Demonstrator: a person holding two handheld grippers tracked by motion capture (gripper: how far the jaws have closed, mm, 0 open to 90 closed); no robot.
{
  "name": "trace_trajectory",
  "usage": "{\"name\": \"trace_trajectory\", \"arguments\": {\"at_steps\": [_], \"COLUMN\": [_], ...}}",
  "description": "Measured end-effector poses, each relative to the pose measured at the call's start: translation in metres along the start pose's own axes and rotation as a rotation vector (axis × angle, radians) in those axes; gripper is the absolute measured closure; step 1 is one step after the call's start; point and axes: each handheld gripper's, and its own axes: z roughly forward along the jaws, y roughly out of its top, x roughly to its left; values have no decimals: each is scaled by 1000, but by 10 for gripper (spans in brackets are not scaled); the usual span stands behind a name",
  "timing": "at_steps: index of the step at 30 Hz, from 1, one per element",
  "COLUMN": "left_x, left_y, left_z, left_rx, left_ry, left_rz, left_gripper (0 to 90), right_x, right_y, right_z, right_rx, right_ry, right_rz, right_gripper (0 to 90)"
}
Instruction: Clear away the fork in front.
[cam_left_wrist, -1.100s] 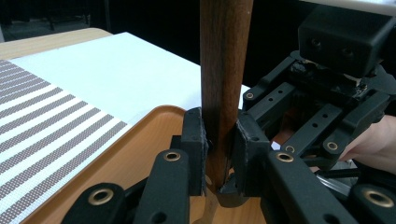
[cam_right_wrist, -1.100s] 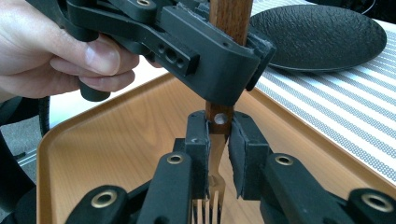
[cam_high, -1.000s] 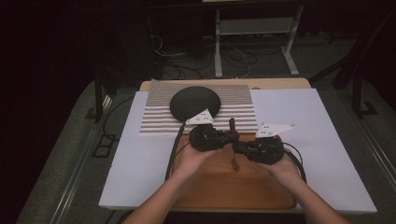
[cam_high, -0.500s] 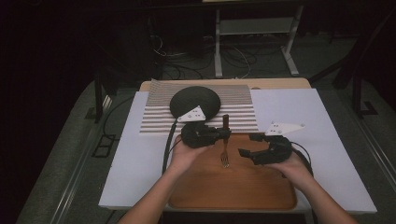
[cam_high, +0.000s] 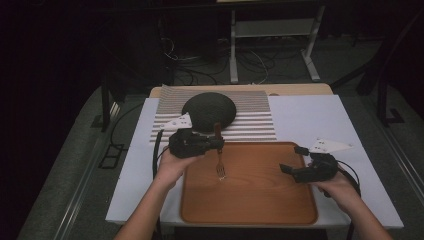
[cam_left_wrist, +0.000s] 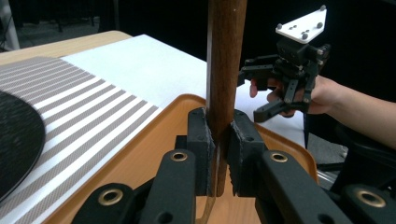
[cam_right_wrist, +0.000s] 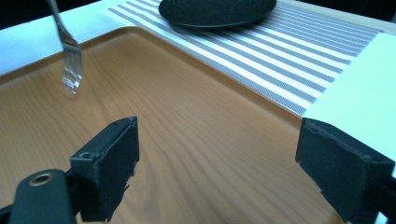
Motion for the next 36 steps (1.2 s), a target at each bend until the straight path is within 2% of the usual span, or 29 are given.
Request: {"name": "trace_trajectory", "arguments": {"at_steps": [5, 8, 11, 17, 23, 29, 31, 36], "left_x": [2, 1, 0, -5, -9, -3, -2, 9], "left_y": [-4, -8, -13, -19, -28, -37, -38, -42], "left_z": [-17, -25, -31, -41, -51, -50, -50, -47], "left_rx": [8, 16, 22, 35, 48, 78, 79, 95], "left_ry": [0, -1, -8, -17, -17, -16, 1, 107], "left_rz": [-8, -11, -19, -33, -55, -78, -72, -47], "left_gripper": [798, 797, 795, 795, 795, 795, 792, 748], "right_x": [-4, -4, -3, -1, -1, -1, -2, -2], "right_y": [-12, -20, -27, -36, -36, -37, -36, -37], "right_z": [-6, -9, -10, -16, -15, -17, -17, -16], "right_rx": [7, 27, 41, 62, 60, 66, 61, 68], "right_ry": [-13, -32, -56, -69, -75, -85, -87, -84], "right_rz": [4, -14, -22, -23, -18, -29, -28, -33], "right_gripper": [110, 90, 59, 46, 46, 48, 49, 49]}}
